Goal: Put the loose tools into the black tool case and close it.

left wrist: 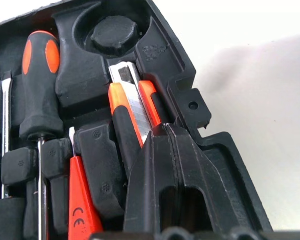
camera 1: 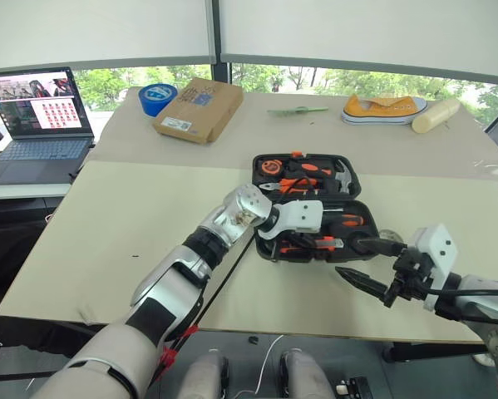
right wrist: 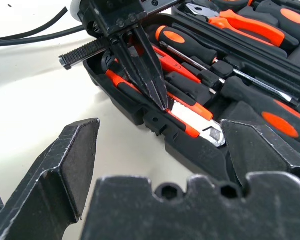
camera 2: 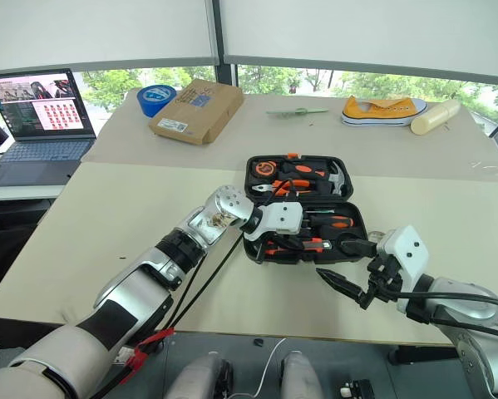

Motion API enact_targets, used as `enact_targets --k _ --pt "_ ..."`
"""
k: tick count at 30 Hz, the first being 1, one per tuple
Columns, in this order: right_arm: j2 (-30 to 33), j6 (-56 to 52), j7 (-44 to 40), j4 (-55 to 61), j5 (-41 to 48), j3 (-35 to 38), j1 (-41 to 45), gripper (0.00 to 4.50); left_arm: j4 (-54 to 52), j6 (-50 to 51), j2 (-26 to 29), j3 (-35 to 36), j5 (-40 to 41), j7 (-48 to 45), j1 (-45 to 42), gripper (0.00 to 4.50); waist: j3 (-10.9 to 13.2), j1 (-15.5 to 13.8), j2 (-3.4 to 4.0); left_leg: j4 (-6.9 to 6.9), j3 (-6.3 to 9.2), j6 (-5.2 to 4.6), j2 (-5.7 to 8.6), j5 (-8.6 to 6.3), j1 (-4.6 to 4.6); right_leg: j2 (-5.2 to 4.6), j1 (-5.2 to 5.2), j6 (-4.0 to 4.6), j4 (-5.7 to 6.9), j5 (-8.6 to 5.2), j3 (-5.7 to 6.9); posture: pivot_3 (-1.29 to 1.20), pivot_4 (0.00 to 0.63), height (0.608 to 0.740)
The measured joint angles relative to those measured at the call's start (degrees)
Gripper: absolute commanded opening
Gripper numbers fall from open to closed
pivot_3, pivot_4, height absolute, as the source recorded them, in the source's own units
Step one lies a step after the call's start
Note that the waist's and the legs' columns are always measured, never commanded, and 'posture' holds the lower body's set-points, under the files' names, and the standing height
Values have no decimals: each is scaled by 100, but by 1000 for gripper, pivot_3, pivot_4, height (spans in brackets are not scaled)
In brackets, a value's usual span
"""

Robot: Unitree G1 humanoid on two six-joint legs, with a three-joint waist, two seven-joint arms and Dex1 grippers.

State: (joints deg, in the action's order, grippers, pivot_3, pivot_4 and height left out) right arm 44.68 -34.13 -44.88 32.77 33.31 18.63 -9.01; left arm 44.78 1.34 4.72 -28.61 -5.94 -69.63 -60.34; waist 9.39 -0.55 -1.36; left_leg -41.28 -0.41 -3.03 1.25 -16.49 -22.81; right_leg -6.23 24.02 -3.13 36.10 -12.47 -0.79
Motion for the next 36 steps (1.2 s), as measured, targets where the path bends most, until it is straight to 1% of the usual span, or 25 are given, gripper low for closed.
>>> enact_targets --k 3,5,8,16,23,32,36 --pt "0 0 1 3 0 0 0 4500 27 158 0 113 105 -86 1 29 0 7 0 1 0 0 0 0 -2 0 6 0 2 0 0 0 150 735" --pt "0 0 1 3 -1 0 0 4500 16 496 23 269 238 -213 0 29 0 14 0 2 0 0 0 0 -5 1 11 0 2 0 0 0 150 735" --pt "0 0 0 4 -6 0 0 4500 -1 747 103 407 338 -280 -7 29 0 14 0 3 0 0 0 0 -5 1 10 0 2 0 0 0 150 735" --pt "1 0 -11 -3 -53 0 17 4500 -179 1003 409 910 607 -371 -8 29 0 -6 0 4 1 0 0 0 -10 1 14 0 -1 0 1 0 150 735" --pt "1 2 -19 -28 -68 -1 101 4500 -227 757 411 709 376 -359 50 29 0 -22 0 4 0 -2 3 -1 -16 0 15 0 -8 0 2 0 150 735" --pt "1 10 -22 -35 -114 -4 90 4500 -453 740 374 630 369 -509 216 29 0 -17 0 4 0 -3 2 -2 -14 1 14 0 -8 0 2 0 150 735" --pt "1 10 -21 -35 -116 -4 83 4500 -395 365 378 503 160 -362 235 29 0 -35 0 3 1 -3 2 -2 -10 0 6 0 -10 0 2 0 150 735"
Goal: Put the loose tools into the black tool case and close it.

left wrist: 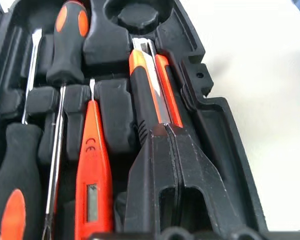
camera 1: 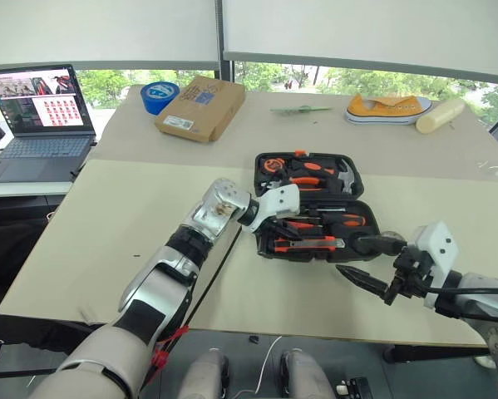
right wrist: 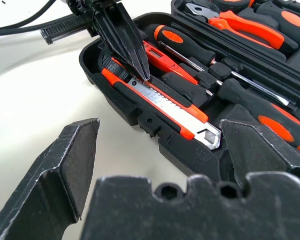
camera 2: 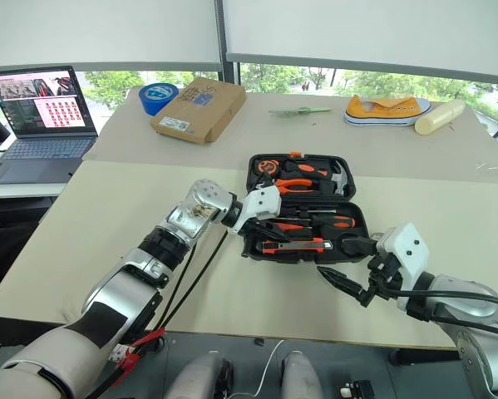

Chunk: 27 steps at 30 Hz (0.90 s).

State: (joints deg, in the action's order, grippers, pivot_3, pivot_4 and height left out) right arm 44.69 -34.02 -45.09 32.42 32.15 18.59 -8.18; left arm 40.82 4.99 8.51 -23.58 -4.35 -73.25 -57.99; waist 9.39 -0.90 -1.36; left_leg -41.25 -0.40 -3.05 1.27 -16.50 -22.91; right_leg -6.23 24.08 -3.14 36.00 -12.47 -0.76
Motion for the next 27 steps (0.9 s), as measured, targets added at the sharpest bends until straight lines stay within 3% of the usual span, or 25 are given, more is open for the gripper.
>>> enact_targets --k 19,22,27 --pt "1 -1 6 37 12 1 -124 4500 549 -391 -162 136 37 257 11 29 -1 -26 -1 -7 0 -2 1 -1 5 -4 -7 -2 3 1 -1 0 150 735" --pt "10 -1 13 38 5 17 -146 4500 84 -77 15 330 266 176 274 750 0 22 0 0 0 -2 -1 -1 -3 -3 10 -2 7 1 -2 0 150 735" --pt "228 -24 -41 -308 3 585 -327 4500 -1819 991 953 1283 1282 -17 788 2569 -1 89 4 13 -1 2 -10 1 -8 1 24 0 9 1 -5 0 150 735"
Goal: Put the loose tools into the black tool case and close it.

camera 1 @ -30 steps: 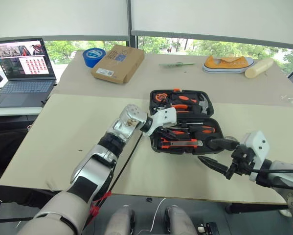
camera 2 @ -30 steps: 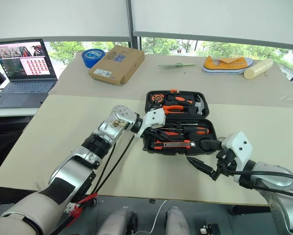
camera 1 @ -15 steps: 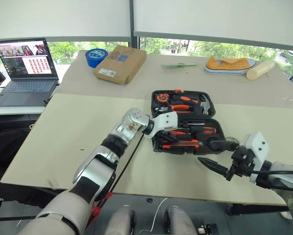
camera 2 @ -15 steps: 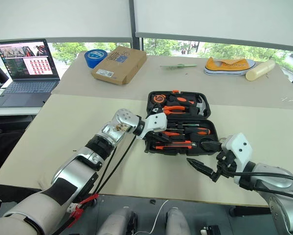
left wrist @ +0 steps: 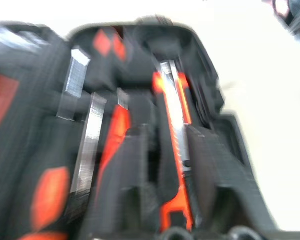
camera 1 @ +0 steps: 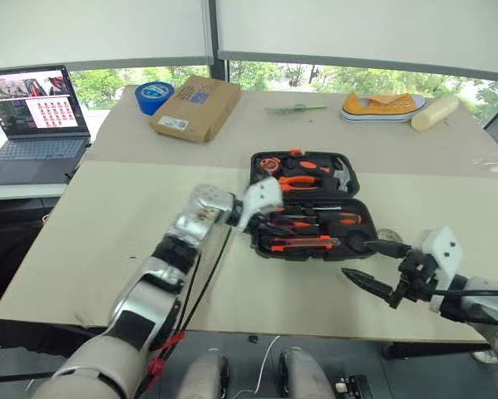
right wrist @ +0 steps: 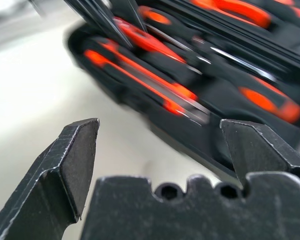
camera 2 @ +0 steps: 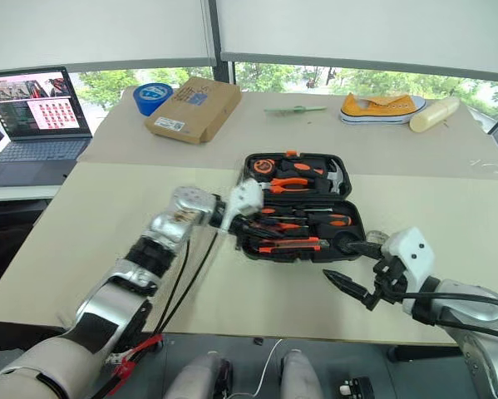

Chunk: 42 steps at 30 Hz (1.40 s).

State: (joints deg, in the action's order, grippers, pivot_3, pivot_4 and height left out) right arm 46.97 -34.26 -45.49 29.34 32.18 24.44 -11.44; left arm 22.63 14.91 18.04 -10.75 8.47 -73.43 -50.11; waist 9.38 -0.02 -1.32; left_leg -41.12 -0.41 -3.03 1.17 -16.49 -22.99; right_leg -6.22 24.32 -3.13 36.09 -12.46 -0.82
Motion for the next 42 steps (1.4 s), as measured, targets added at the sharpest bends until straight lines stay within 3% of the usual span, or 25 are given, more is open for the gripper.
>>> enact_targets --k 5,9,12,18,22,25,31,32,33,37,42 --pt "605 33 -527 -1050 -96 800 -266 4500 -2210 1260 1431 1146 1130 -123 1006 4453 -4 19 6 19 -2 1 -2 0 18 -3 -19 0 -9 0 -1 0 150 735" --pt "990 375 -958 -1838 -399 481 220 4500 -3102 1695 1868 1087 1589 -352 1534 4486 -3 -49 5 10 -8 4 2 2 20 -9 -25 -1 -17 0 1 0 150 735" --pt "1159 726 -1232 -2549 -720 -157 1003 4500 -3480 1875 2059 1030 1833 -389 1666 4486 -2 -48 6 14 -11 7 1 3 26 -5 -25 1 -14 0 1 0 150 735" --pt "1176 1443 -1679 -3612 -1505 -1504 2030 4500 -3767 1765 2146 769 1856 -283 1820 4486 -2 -13 7 21 -14 13 -1 7 23 2 -16 5 -16 -2 -1 0 150 735" --pt "1023 1829 -1673 -4303 -1989 -2006 2483 4500 -3895 1770 2249 731 1867 -146 1902 4486 -2 -3 8 20 -15 13 -1 7 21 0 -16 5 -18 -2 -3 0 150 735" --pt "949 2203 -1688 -4579 -2207 -2195 2652 3841 -3973 1770 2298 739 1890 -89 1903 4500 -2 -6 7 21 -14 13 -2 7 22 0 -15 5 -17 -2 -1 0 150 735" --pt "814 2698 -1685 -4837 -2321 -2298 2768 1910 -3970 1770 2322 736 1889 10 1902 4500 -2 16 7 19 -14 13 -3 7 27 0 -23 6 -17 -2 -2 0 150 735" --pt "805 2706 -1681 -4847 -2325 -2298 2774 1910 -3970 1770 2322 735 1889 14 1902 4500 -2 18 7 19 -14 13 -3 7 27 0 -23 5 -17 -2 -2 0 150 735" --pt "777 2746 -1669 -4863 -2348 -2301 2791 1372 -3970 1770 2322 731 1889 22 1902 4500 -2 24 7 19 -14 13 -2 7 27 0 -21 6 -15 -2 -2 0 150 735" --pt "795 2607 -1675 -4525 -2278 -2181 2538 129 -3943 1755 2320 707 1885 25 1882 4500 -2 11 7 20 -14 13 -2 7 24 -1 -18 6 -13 -2 -2 0 150 735" --pt "1168 2031 -1774 -4005 -2061 -1822 2248 48 -3883 1681 2319 660 1875 22 1859 4500 -1 -6 8 20 -14 13 -1 7 23 -3 -17 6 -14 -2 -2 0 150 735"
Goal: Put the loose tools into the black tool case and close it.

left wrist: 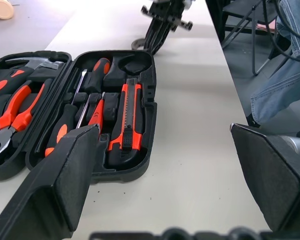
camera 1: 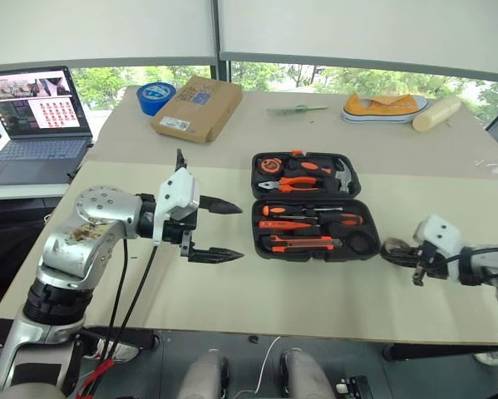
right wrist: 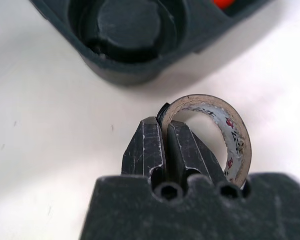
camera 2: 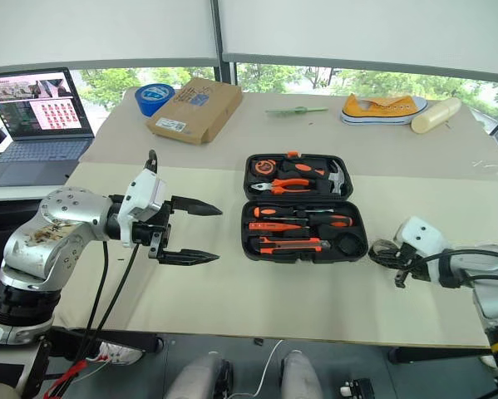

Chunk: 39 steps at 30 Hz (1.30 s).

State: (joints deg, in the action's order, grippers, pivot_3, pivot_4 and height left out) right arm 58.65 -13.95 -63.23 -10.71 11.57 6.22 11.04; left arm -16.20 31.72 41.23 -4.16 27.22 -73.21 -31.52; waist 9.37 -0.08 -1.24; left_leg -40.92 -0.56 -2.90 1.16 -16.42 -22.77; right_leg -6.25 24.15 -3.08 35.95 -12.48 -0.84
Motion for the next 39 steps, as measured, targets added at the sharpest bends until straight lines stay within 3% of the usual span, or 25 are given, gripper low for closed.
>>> enact_targets --k 5,9,16,24,35,39 --pt "39 -1052 18 883 729 500 387 48 13 -60 -16 -158 1 -3 -30 4500 0 50 1 5 3 0 -5 0 1 5 4 1 1 0 0 0 150 735" --pt "-104 -1657 43 1793 1177 457 472 48 57 -84 -22 -180 0 -4 -66 4500 0 40 0 6 8 -1 -5 -1 -2 4 2 1 -1 -1 5 0 150 735" --pt "-404 -1912 497 2274 897 -354 322 48 138 -178 -32 -282 -3 -11 -127 4500 0 -33 0 3 6 -1 2 0 -8 -1 6 1 -1 -1 5 0 150 735" --pt "-396 -1592 694 1890 310 -575 168 48 155 -181 -30 -283 -3 -2 -171 4500 0 -43 0 3 4 -1 2 0 -7 1 7 1 -1 -1 5 0 150 735" --pt "-395 -1620 686 2139 444 -202 -83 3645 267 -181 -31 -299 -17 6 -247 4500 0 -54 0 4 7 -1 0 0 -5 3 1 1 -3 -1 9 0 150 735" --pt "-333 -1840 548 2165 612 -115 -171 3645 369 -181 -34 -308 -50 84 -268 4500 0 -54 0 2 6 -1 1 -1 -6 3 3 1 -4 -1 6 0 150 735"
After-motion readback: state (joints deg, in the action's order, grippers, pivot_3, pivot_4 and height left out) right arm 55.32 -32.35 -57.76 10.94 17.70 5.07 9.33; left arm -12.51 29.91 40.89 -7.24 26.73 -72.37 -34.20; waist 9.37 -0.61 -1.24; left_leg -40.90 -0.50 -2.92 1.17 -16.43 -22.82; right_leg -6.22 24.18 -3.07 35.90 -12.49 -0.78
